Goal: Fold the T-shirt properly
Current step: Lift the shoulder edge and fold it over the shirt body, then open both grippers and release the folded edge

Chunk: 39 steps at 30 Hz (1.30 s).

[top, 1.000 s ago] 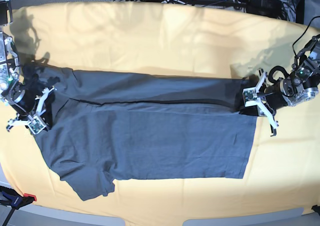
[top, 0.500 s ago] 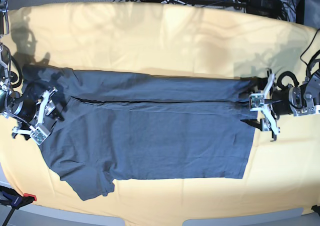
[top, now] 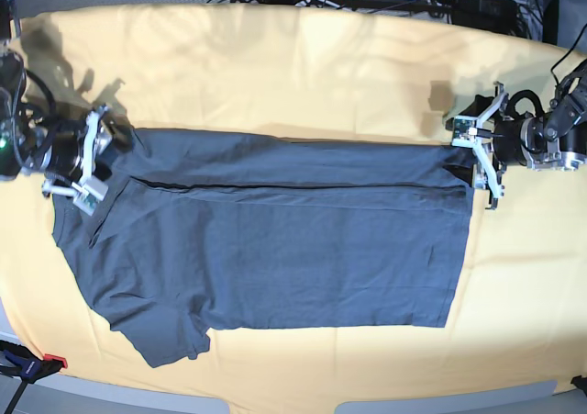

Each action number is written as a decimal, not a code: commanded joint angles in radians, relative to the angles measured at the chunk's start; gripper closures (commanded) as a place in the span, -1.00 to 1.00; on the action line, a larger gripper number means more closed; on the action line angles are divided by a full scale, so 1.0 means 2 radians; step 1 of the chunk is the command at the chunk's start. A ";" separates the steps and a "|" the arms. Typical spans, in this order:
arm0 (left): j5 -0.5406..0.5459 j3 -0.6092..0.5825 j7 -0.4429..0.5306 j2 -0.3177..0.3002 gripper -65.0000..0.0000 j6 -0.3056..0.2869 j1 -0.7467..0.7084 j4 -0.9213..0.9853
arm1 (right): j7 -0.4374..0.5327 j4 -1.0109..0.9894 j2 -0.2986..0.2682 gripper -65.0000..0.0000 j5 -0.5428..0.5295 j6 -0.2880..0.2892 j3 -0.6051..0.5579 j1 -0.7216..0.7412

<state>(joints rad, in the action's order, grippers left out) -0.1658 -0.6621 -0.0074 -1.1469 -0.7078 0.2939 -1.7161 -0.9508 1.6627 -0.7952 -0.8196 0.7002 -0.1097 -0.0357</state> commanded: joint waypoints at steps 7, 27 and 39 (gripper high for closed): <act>-0.002 0.007 0.007 -0.011 -0.20 0.005 0.010 -0.005 | 0.096 0.006 -0.029 -0.16 0.196 -0.001 0.006 -0.072; -0.004 0.007 0.007 -0.035 -0.20 0.005 0.009 -0.005 | 0.139 0.007 -0.086 -0.16 0.321 -0.060 0.006 -0.159; 0.017 0.007 0.007 -0.035 -0.20 0.005 0.010 -0.005 | 0.132 0.004 -0.086 -0.11 0.358 -0.095 0.006 -0.160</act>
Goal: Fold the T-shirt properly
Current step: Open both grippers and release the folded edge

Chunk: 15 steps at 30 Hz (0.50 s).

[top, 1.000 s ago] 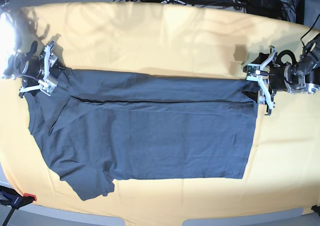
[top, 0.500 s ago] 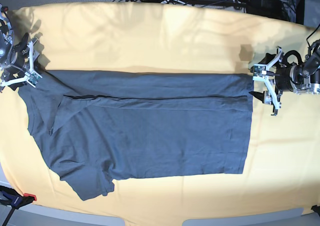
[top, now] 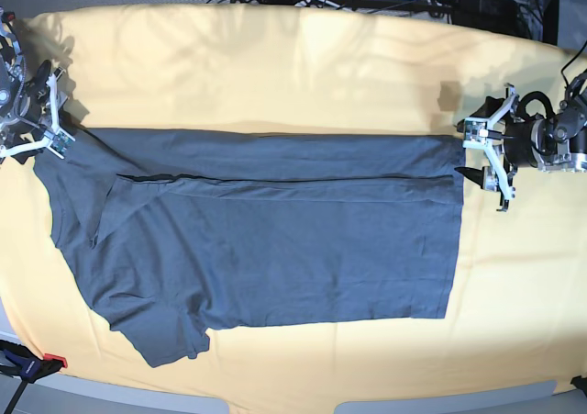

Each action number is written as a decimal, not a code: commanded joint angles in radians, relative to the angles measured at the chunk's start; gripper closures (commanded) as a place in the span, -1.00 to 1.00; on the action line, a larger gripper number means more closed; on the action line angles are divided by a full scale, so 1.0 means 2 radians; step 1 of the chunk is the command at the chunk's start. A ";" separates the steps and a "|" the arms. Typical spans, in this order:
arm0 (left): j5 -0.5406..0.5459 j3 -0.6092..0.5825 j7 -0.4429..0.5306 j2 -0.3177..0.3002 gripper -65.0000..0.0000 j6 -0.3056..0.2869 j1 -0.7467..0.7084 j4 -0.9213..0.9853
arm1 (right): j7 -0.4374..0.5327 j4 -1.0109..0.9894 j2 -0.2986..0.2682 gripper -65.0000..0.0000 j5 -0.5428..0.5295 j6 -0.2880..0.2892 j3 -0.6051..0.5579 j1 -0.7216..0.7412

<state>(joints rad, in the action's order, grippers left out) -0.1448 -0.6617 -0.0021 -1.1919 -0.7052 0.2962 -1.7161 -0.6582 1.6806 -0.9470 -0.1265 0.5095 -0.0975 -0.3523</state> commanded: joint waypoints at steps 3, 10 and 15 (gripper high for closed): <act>0.049 0.006 0.004 -0.012 -0.20 0.004 0.008 -0.005 | -0.009 -0.005 -0.010 0.05 0.012 -0.025 0.000 -0.001; 0.037 0.006 0.004 -0.004 -0.20 0.004 0.007 -0.005 | -0.008 -0.005 -0.009 0.04 0.011 -0.025 0.000 -0.001; 0.037 0.006 0.004 -0.002 -0.20 0.004 0.000 -0.005 | -0.008 -0.005 -0.009 0.04 0.007 -0.028 0.000 -0.001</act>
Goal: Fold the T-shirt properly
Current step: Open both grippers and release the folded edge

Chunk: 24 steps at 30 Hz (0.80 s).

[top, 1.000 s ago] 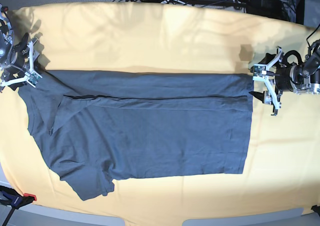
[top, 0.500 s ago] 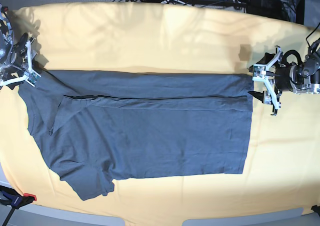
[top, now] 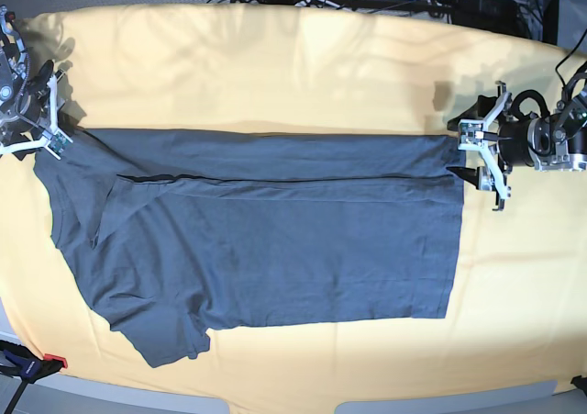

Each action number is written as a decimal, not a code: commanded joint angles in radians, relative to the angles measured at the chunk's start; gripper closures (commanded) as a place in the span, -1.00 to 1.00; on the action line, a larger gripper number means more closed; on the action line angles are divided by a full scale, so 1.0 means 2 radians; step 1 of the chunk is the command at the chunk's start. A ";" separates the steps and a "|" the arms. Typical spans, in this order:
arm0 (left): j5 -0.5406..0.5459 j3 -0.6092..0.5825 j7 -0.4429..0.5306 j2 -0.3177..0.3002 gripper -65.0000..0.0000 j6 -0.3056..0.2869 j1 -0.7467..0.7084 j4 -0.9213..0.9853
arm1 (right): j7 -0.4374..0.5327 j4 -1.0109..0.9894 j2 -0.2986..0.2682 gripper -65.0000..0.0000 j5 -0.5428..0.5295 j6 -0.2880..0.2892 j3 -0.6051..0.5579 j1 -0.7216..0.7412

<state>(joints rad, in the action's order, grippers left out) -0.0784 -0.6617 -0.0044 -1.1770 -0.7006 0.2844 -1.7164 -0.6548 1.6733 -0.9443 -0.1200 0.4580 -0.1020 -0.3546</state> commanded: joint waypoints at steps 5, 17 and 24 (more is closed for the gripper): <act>-0.016 0.006 0.005 -0.010 -0.20 0.001 -0.011 -0.005 | -0.009 -0.001 -0.010 0.04 -0.005 -0.007 0.002 0.000; -0.045 0.006 0.005 0.012 -0.20 0.001 -0.018 -0.004 | -0.009 -0.001 -0.010 0.04 -0.005 -0.026 0.002 0.000; -0.073 0.006 0.006 0.051 -0.20 0.014 -0.018 0.039 | -0.010 -0.001 -0.010 0.04 -0.005 -0.025 0.002 0.000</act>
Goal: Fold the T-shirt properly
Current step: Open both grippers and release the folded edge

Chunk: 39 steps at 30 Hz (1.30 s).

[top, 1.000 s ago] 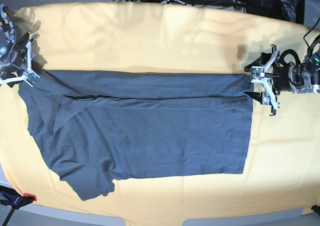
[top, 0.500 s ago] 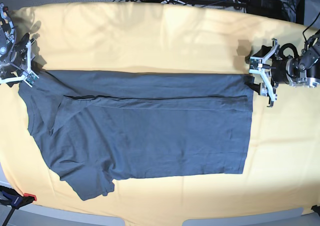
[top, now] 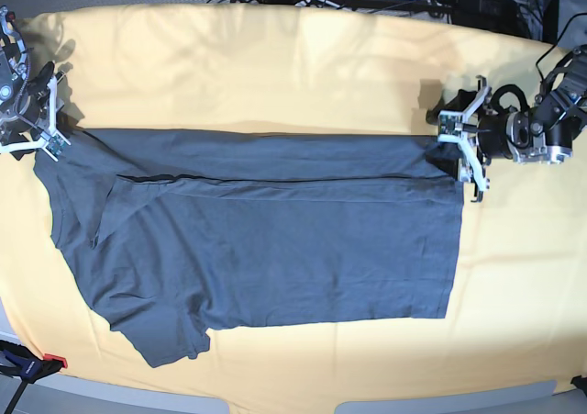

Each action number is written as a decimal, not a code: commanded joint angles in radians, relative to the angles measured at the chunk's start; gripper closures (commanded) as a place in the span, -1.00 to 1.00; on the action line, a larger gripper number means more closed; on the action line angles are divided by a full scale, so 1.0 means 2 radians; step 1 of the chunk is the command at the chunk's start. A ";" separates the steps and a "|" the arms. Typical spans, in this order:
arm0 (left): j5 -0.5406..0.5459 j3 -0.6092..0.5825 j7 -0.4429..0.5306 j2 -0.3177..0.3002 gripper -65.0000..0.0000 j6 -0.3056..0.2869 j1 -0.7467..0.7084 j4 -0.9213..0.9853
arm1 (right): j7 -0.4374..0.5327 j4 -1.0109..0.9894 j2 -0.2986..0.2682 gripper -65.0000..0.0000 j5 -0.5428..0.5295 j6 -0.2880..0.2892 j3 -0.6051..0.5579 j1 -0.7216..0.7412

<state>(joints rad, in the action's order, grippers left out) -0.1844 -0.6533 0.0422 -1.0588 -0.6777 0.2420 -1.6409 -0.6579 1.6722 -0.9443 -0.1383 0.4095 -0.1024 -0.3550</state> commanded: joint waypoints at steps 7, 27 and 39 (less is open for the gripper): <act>-0.026 0.002 -0.018 -0.004 -0.20 0.008 0.004 0.023 | -0.008 -0.001 -0.010 0.04 0.004 -0.001 0.003 0.000; -0.113 0.002 0.030 -0.015 -0.20 0.032 0.004 0.023 | -0.008 -0.001 -0.010 0.04 0.002 -0.010 0.003 0.000; -0.113 0.002 0.027 -0.001 1.00 0.043 0.004 0.023 | -0.009 -0.001 -0.010 0.04 0.003 -0.003 0.003 0.000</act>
<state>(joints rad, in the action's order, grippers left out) -0.4046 -0.6544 0.1051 -1.0393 -0.5812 0.2413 -1.5902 -0.6582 1.6714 -0.9443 -0.1379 0.3996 -0.1024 -0.3546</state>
